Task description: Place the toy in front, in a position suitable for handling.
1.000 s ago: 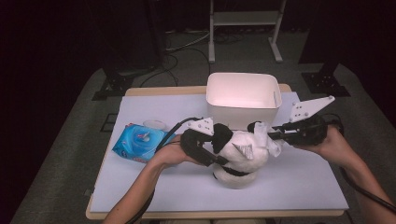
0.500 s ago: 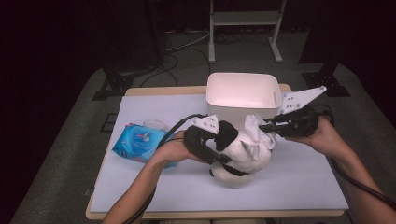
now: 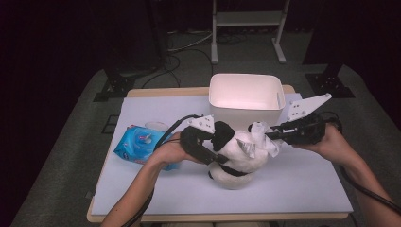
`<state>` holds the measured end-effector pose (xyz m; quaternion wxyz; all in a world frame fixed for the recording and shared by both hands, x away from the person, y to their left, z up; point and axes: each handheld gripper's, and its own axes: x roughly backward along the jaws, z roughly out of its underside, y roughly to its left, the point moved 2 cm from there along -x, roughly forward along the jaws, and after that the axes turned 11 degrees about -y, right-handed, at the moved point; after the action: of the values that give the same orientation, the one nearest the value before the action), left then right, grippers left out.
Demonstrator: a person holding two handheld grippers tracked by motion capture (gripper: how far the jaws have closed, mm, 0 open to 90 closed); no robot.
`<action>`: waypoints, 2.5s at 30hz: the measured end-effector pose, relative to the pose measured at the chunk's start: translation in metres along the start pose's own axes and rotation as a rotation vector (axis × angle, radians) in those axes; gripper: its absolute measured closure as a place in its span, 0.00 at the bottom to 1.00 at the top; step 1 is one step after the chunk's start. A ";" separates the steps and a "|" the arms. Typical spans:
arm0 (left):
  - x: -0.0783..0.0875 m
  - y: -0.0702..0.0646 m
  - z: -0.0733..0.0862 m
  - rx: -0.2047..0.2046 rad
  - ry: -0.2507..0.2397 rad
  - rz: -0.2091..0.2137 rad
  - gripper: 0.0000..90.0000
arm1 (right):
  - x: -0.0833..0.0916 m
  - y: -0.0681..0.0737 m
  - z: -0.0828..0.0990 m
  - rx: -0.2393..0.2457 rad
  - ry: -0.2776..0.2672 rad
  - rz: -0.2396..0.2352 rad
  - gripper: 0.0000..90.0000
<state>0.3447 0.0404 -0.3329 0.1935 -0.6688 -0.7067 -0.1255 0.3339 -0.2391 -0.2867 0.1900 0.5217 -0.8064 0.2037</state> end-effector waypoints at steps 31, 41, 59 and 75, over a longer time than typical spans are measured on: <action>-0.011 -0.004 -0.015 -0.034 0.052 -0.006 0.41 | -0.007 0.013 -0.014 0.019 -0.051 -0.060 0.88; -0.002 -0.003 -0.016 -0.030 0.048 -0.013 0.42 | -0.004 0.010 -0.003 0.008 -0.012 -0.046 0.88; -0.006 -0.006 -0.025 -0.056 0.074 -0.028 0.43 | -0.007 0.011 -0.007 0.001 -0.028 -0.066 0.88; -0.013 -0.005 -0.032 -0.070 0.092 -0.043 0.44 | -0.006 0.013 -0.017 0.018 -0.063 -0.059 0.88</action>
<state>0.3439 0.0142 -0.3097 0.1996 -0.6533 -0.7065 -0.1847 0.3253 -0.2210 -0.2771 0.1658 0.5533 -0.7942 0.1888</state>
